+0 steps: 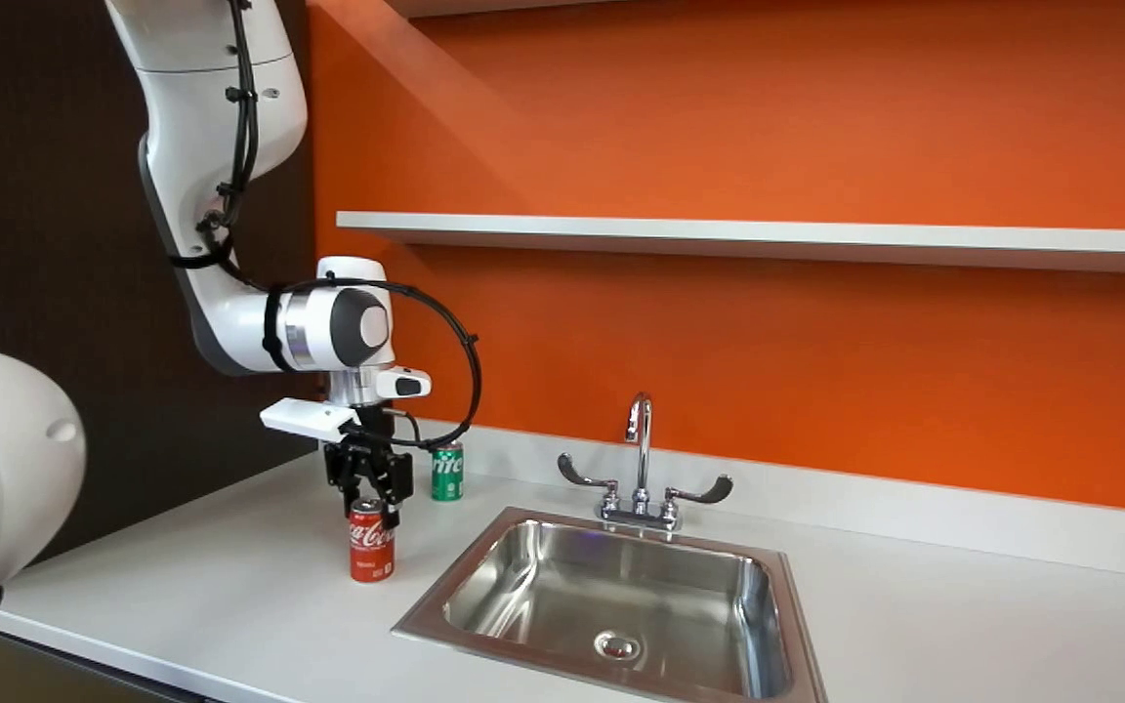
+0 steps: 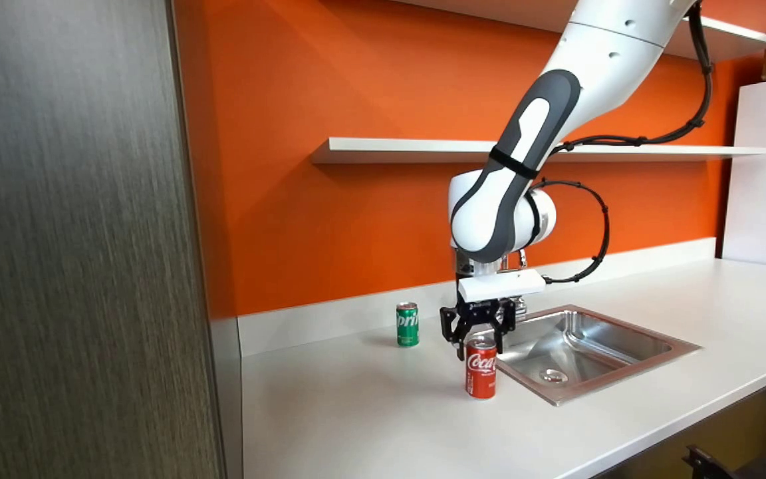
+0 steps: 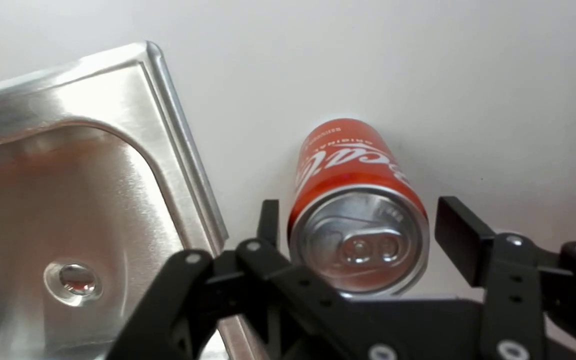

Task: Move the cola can to the counter to the left of the sink

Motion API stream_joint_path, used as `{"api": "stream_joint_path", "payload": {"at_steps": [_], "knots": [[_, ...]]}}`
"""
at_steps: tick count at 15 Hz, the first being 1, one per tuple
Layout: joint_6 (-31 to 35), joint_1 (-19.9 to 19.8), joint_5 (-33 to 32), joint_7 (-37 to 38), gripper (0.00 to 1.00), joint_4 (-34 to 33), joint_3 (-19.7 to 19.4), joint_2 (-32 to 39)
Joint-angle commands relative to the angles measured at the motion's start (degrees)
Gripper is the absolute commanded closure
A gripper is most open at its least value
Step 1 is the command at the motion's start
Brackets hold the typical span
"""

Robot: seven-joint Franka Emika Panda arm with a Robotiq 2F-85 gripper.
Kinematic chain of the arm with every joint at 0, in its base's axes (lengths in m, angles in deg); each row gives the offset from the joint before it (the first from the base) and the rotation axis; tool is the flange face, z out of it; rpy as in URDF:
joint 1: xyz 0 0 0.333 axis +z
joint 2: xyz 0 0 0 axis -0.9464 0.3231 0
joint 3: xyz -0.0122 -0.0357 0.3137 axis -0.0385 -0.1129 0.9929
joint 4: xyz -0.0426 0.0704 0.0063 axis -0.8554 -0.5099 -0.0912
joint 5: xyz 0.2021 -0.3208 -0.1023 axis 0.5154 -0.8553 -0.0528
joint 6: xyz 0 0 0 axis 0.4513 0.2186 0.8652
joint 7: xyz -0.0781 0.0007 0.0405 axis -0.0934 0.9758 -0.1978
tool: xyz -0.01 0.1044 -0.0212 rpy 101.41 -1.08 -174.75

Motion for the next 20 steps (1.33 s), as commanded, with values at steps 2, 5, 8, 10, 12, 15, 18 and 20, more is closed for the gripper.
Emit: {"api": "stream_joint_path", "payload": {"at_steps": [2, 5, 8, 10, 12, 15, 18, 20], "knots": [[-1.80, -0.07, -0.58, 1.68, 0.00, 0.45, 0.77, -2.68], [-2.99, -0.04, -0.17, 1.70, 0.00, 0.53, 1.36, -5.43], [-4.72, -0.23, 0.19, 2.01, 0.00, 0.90, 2.62, -9.02], [-6.80, -0.38, 0.45, 2.56, 0.00, 1.27, 3.79, -11.67], [-9.79, -0.51, 1.12, 3.16, 0.00, 1.99, 5.10, -14.97], [-14.82, -0.64, 3.03, 3.16, 0.00, 3.48, 6.93, -20.18], [-19.19, -0.75, 6.91, 2.05, 0.00, 4.96, 7.96, -25.67], [-21.95, -0.72, 9.32, 0.10, 0.00, 5.66, 8.01, -29.22]]}}
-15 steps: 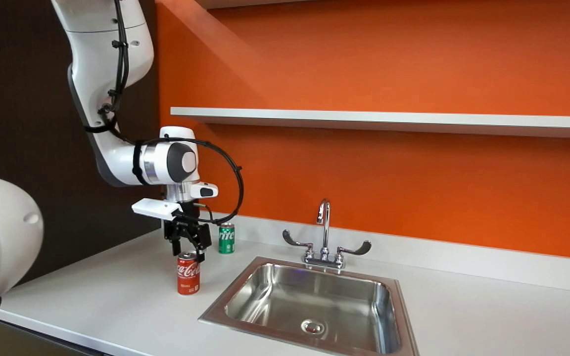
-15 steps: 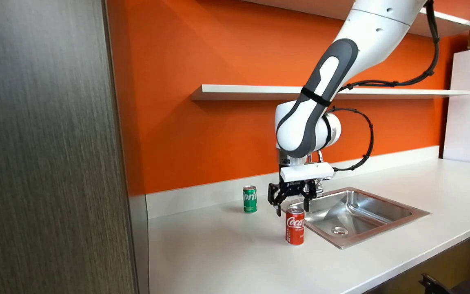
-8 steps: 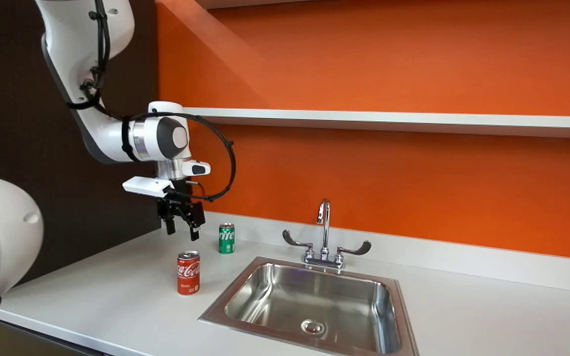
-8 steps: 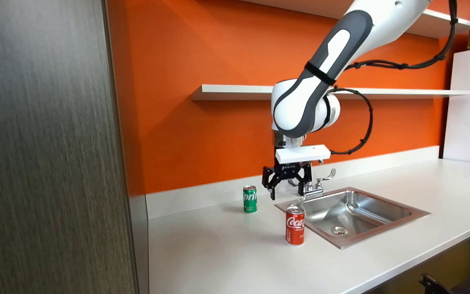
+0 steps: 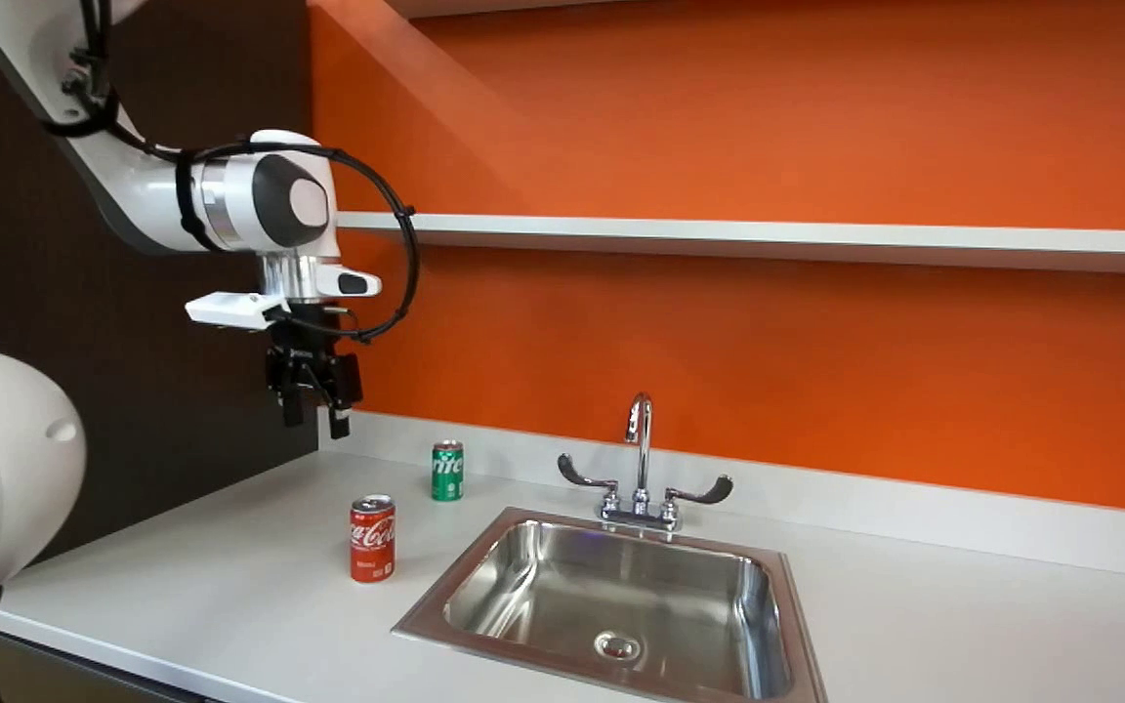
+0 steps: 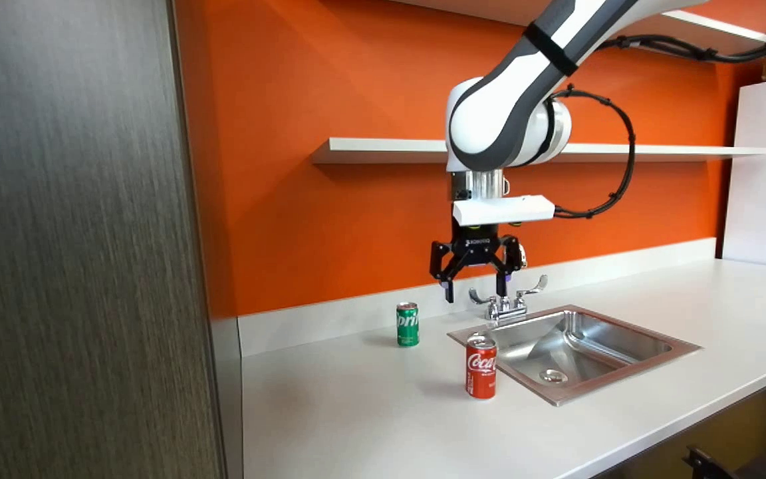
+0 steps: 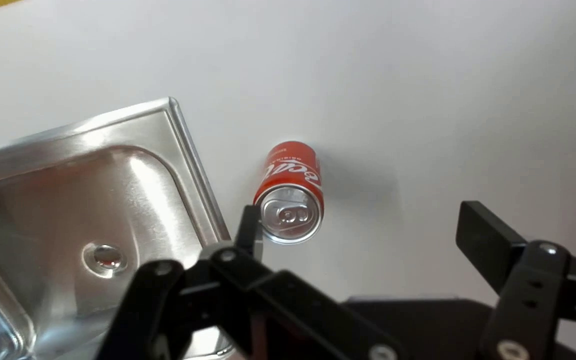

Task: Move the cola can to the counter to the left of the sink

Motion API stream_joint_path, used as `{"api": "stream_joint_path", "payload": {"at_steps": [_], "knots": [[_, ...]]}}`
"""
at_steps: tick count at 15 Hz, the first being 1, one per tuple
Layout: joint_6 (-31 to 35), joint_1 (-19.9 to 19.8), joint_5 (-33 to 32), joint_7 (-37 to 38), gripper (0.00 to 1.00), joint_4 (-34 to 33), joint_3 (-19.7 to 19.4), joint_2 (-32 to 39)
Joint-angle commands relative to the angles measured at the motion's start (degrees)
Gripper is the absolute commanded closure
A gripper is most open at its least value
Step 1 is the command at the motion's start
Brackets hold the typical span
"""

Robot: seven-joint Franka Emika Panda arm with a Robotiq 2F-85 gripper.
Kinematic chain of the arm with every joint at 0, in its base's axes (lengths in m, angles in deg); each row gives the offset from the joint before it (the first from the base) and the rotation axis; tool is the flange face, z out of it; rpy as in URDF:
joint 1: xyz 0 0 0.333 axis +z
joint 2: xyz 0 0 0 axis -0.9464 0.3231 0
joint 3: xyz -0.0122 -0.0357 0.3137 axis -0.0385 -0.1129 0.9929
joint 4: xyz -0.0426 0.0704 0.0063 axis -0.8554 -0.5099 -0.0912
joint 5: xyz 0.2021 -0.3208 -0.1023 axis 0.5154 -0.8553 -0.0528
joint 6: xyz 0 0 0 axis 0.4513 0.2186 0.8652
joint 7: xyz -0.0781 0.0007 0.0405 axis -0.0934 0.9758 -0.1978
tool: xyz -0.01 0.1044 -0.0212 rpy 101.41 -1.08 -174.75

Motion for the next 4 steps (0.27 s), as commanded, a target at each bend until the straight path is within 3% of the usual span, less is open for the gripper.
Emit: {"api": "stream_joint_path", "payload": {"at_steps": [1, 2, 4], "knots": [[-6.02, -0.81, 4.04, -2.41, 0.00, 2.48, 1.09, -8.39], [-2.93, -1.69, 2.60, -1.10, 0.00, 0.72, 1.90, -3.53], [-4.78, -1.75, 3.52, -1.57, 0.00, 1.27, 1.96, -6.32]]}}
